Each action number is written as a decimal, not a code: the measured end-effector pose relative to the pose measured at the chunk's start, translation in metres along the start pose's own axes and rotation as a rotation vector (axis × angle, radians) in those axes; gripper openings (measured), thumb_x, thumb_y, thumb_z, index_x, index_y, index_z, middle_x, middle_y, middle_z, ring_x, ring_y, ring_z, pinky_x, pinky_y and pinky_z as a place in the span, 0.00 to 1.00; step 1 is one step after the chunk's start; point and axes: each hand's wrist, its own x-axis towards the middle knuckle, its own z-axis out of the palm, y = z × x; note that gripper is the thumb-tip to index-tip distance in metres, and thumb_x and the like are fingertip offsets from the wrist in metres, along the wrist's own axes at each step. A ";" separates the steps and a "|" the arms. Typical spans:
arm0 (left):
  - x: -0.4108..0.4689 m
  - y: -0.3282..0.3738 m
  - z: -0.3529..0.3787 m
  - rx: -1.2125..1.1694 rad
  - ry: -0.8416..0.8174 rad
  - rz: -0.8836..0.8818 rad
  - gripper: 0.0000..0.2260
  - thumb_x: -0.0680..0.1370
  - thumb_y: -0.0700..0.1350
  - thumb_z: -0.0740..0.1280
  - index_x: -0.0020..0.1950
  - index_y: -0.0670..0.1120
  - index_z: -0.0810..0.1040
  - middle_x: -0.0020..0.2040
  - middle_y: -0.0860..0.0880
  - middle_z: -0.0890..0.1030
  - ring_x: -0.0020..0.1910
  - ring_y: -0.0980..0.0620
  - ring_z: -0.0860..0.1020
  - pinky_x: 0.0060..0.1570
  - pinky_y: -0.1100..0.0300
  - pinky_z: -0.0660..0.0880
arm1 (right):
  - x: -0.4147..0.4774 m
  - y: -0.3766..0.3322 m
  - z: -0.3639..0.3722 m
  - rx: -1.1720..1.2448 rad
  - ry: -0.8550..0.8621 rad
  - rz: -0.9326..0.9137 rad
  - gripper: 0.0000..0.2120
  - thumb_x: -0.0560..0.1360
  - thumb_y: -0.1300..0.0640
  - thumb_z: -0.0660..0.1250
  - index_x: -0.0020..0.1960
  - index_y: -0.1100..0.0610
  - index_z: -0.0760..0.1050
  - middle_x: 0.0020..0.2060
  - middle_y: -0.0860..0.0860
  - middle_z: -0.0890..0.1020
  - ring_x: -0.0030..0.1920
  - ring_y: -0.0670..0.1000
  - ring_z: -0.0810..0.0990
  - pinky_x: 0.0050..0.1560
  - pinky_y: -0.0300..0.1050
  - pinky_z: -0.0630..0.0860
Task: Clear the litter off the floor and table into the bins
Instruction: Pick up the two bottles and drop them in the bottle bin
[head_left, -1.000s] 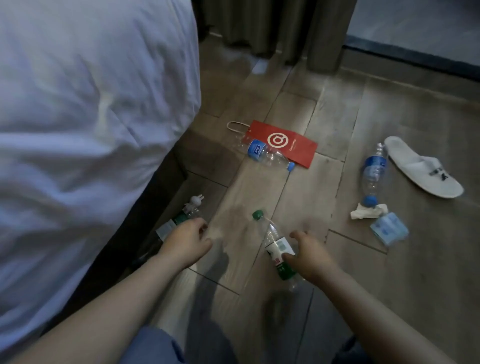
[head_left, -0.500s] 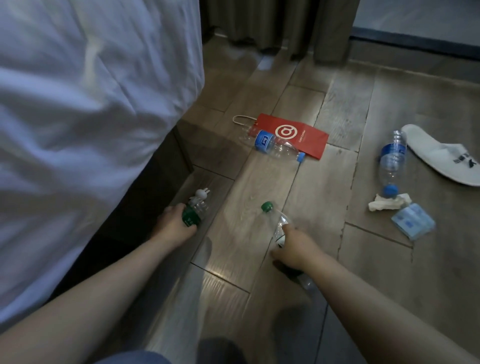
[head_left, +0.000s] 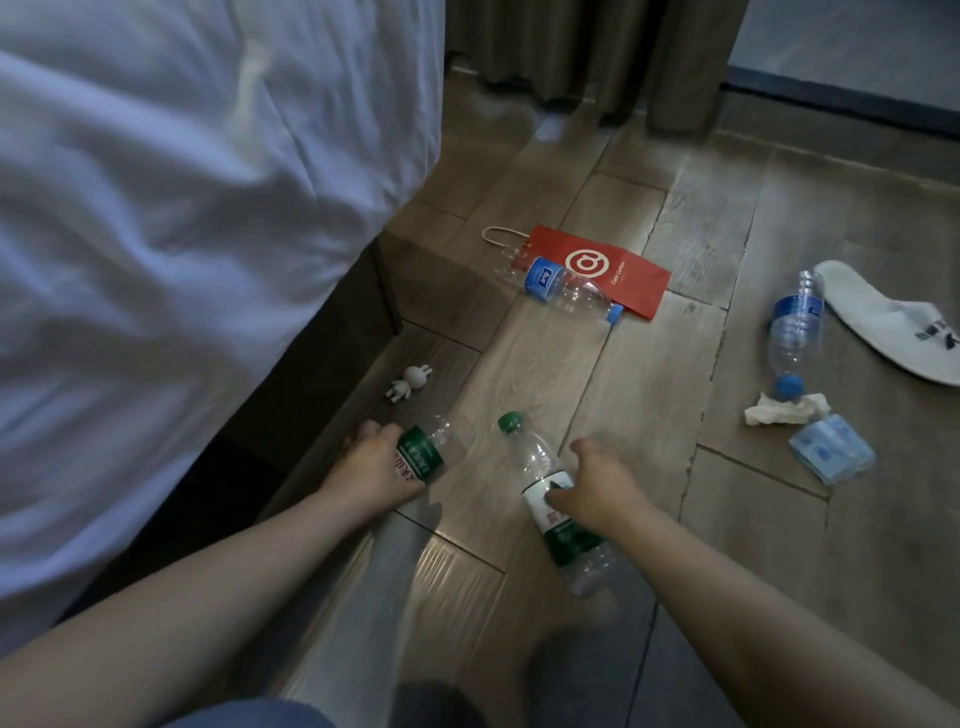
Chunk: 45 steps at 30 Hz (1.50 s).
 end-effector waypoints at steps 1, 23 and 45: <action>-0.001 -0.002 0.005 0.025 -0.031 -0.016 0.33 0.69 0.54 0.74 0.69 0.48 0.65 0.66 0.46 0.66 0.65 0.45 0.68 0.62 0.51 0.71 | -0.001 0.002 0.006 -0.004 -0.026 0.011 0.33 0.72 0.50 0.71 0.71 0.58 0.62 0.64 0.59 0.72 0.62 0.58 0.74 0.58 0.48 0.74; -0.006 0.005 0.022 -0.284 -0.077 -0.118 0.26 0.67 0.54 0.76 0.60 0.49 0.71 0.54 0.50 0.77 0.50 0.52 0.76 0.45 0.60 0.72 | -0.002 -0.005 0.061 0.550 0.142 0.160 0.19 0.64 0.47 0.74 0.51 0.51 0.73 0.39 0.49 0.81 0.38 0.50 0.82 0.41 0.53 0.82; -0.137 0.286 -0.307 -0.911 -0.002 0.037 0.13 0.70 0.49 0.75 0.48 0.47 0.74 0.45 0.44 0.82 0.37 0.47 0.81 0.34 0.55 0.78 | -0.197 -0.078 -0.344 1.050 0.415 0.053 0.19 0.69 0.48 0.75 0.54 0.57 0.76 0.41 0.54 0.84 0.39 0.51 0.85 0.37 0.46 0.81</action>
